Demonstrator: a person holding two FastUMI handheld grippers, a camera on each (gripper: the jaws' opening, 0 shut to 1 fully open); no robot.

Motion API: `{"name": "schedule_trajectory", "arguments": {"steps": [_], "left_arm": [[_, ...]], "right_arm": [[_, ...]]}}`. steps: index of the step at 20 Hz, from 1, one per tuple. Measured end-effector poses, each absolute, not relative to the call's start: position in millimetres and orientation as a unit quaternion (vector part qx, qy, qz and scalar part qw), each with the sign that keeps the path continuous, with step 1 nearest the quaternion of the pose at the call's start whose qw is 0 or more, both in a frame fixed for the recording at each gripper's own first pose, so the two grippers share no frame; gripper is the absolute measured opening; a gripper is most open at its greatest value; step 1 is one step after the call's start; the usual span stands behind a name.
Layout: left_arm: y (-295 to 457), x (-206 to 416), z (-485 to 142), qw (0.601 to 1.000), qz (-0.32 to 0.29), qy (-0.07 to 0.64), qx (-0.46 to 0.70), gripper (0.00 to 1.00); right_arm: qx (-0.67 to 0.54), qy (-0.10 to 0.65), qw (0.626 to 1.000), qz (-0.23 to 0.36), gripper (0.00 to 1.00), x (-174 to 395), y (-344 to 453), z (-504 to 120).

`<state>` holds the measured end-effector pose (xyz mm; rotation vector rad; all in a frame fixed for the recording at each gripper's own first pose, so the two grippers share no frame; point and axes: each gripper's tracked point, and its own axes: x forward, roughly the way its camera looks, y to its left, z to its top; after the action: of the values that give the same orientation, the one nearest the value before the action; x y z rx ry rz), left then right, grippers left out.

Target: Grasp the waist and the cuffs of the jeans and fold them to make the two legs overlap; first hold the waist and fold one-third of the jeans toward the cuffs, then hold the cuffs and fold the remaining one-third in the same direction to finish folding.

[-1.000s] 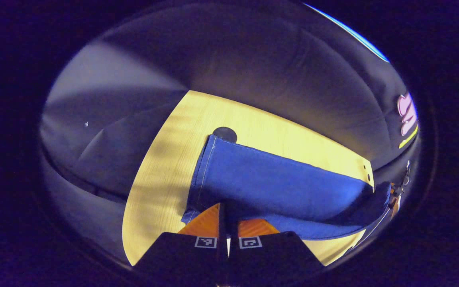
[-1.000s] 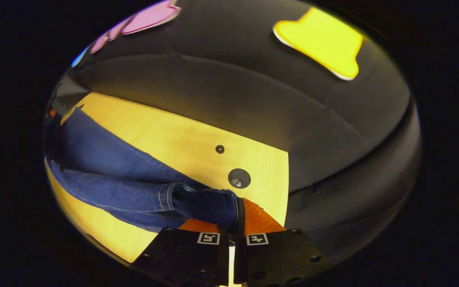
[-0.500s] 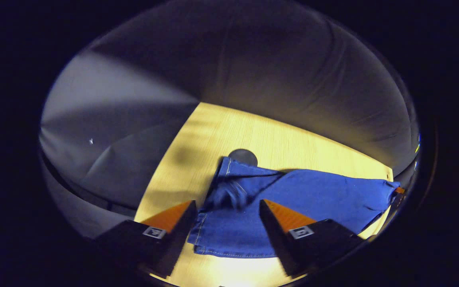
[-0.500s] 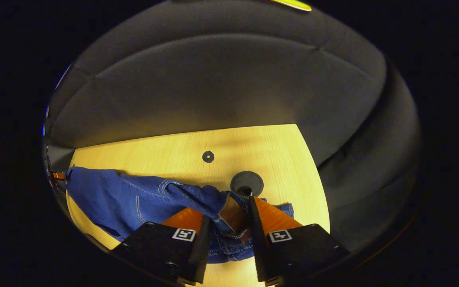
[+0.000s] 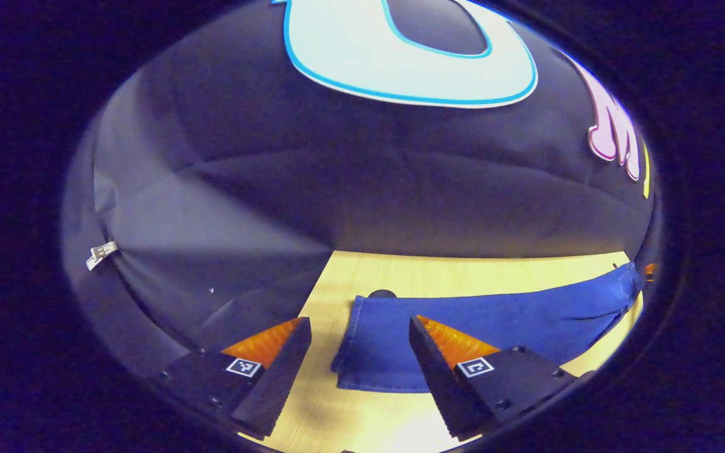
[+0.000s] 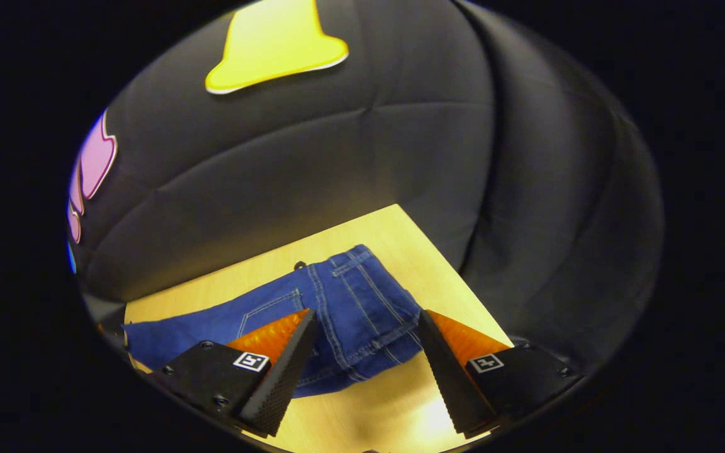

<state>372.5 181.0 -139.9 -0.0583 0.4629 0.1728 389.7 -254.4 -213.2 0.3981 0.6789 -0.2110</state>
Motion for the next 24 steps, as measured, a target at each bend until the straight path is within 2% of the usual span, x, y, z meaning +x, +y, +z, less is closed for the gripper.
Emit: {"name": "schedule_trajectory", "arguments": {"steps": [6, 13, 19, 20, 22, 23, 24], "left_arm": [[204.3, 364.3, -127.0, 0.976, 0.083, 0.185, -0.077, 0.98], [206.0, 362.6, -139.3, 0.971, 0.061, 0.200, -0.115, 0.99], [193.5, 359.0, -147.0, 0.971, 0.054, 0.214, -0.091, 0.97], [190.4, 359.5, -147.3, 0.971, 0.050, 0.215, -0.092, 0.97], [177.4, 356.7, -153.4, 0.971, 0.043, 0.220, -0.087, 0.97], [174.1, 356.4, -157.0, 0.971, 0.042, 0.223, -0.081, 0.93], [171.3, 356.0, -161.0, 0.970, 0.040, 0.227, -0.077, 0.97]], "right_arm": [[0.246, 0.319, 0.899, -0.171, 0.99, 379.5, -273.1, -248.4], [0.273, 0.301, 0.895, -0.182, 0.99, 394.9, -265.4, -269.5], [0.213, 0.262, 0.921, -0.193, 0.96, 402.6, -267.1, -276.4], [0.213, 0.263, 0.921, -0.193, 0.87, 404.5, -264.4, -279.2], [0.223, 0.258, 0.921, -0.191, 0.54, 409.8, -255.1, -274.1], [0.222, 0.251, 0.923, -0.191, 0.38, 412.5, -254.1, -277.4], [0.214, 0.246, 0.927, -0.187, 0.28, 413.1, -253.9, -276.5]]}}
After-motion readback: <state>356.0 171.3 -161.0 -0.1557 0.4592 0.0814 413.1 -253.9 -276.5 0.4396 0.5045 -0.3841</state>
